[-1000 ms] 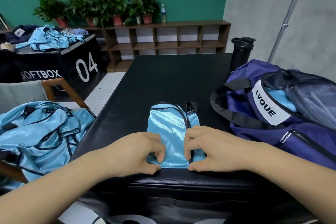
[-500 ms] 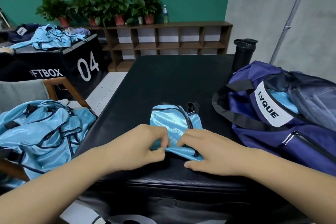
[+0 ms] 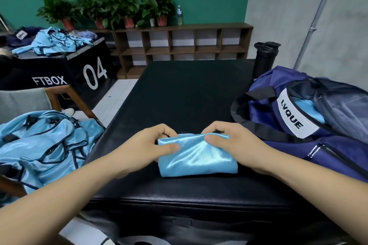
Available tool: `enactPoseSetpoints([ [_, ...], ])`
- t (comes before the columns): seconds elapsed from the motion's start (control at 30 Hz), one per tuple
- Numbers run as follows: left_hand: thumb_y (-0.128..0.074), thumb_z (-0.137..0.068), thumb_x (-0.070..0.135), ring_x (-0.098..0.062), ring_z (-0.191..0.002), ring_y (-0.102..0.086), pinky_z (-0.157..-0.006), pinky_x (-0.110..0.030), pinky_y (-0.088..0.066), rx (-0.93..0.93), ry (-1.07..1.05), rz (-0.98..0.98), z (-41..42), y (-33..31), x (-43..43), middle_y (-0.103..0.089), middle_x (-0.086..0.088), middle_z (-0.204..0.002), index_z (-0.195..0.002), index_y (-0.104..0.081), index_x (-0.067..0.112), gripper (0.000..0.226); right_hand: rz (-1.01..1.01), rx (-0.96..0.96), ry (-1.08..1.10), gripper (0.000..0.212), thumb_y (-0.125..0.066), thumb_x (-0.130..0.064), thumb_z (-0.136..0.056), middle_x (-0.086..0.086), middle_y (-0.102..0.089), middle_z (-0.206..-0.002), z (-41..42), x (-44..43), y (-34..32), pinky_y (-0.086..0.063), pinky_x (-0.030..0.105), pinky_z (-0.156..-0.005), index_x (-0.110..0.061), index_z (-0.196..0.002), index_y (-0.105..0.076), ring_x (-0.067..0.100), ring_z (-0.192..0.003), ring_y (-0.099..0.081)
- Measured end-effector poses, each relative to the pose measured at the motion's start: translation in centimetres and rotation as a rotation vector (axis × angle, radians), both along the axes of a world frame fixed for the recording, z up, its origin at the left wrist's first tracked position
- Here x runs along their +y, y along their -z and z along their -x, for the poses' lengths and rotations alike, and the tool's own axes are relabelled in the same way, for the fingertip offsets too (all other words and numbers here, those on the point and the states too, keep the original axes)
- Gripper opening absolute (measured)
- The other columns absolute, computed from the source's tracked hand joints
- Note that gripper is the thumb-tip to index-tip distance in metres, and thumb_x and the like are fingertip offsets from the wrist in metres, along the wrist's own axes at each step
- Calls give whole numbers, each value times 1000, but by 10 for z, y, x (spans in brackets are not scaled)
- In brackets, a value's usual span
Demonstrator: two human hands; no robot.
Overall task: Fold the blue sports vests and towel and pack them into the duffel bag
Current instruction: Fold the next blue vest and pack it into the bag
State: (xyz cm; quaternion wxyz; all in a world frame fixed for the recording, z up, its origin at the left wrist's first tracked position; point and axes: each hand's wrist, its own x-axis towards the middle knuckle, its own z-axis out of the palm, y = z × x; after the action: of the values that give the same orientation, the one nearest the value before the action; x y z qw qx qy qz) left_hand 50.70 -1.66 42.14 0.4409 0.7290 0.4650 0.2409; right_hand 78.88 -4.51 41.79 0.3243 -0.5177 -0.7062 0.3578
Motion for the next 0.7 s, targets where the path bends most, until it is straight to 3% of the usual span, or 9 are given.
enactPoseSetpoints([
  [0.1,-71,-103,33,-16,-79,-70,-71,-31,-56,-83,-51,110,-3,8,4,-78,-3,-94,-105,-72,15,18,-15,-55,85,13,-64,-34,-104,-18,-74,-102,-1,5,4,-51,34,-96,-32,-97,-74,8,-97,-67],
  [0.23,-63,-105,43,-14,-66,-54,-61,-30,-45,-65,-160,101,-14,18,9,-68,3,-78,-95,-68,19,27,-124,-152,151,13,-62,-36,-104,-20,-72,-99,2,9,8,-52,34,-90,-34,-94,-69,7,-93,-65],
  [0.33,-59,-104,48,-10,-66,-53,-61,-27,-43,-19,-258,62,-24,27,12,-65,9,-78,-91,-64,25,27,-174,-231,194,16,-60,-41,-103,-8,-71,-82,3,13,13,-51,39,-69,-35,-90,-65,11,-66,-59],
  [0.4,-59,-103,51,-11,-69,-50,-63,-28,-41,65,-290,-16,-27,33,14,-62,6,-80,-90,-63,30,25,-214,-389,210,18,-58,-45,-103,-4,-65,-70,3,15,13,-45,37,-59,-34,-90,-61,11,-57,-52],
  [0.53,-60,-101,53,-11,-64,-48,-62,-30,-41,180,-301,-142,-29,36,23,-67,-9,-83,-91,-61,28,27,-370,-739,198,14,-56,-42,-104,-11,-53,-94,4,23,17,-44,36,-78,-30,-101,-61,17,-89,-54],
  [0.63,-61,-101,52,-6,-57,-47,-60,-28,-42,216,-300,-192,-30,38,28,-63,2,-72,-89,-58,25,30,-481,-785,131,17,-57,-35,-104,-9,-53,-113,6,33,16,-41,36,-94,-26,-117,-64,18,-101,-51],
  [0.7,-61,-100,52,-7,-55,-47,-59,-30,-43,220,-305,-202,-30,40,30,-61,5,-68,-88,-57,25,30,-437,-707,75,24,-54,-40,-106,-11,-57,-119,11,39,8,-42,36,-99,-28,-124,-64,15,-109,-54],
])
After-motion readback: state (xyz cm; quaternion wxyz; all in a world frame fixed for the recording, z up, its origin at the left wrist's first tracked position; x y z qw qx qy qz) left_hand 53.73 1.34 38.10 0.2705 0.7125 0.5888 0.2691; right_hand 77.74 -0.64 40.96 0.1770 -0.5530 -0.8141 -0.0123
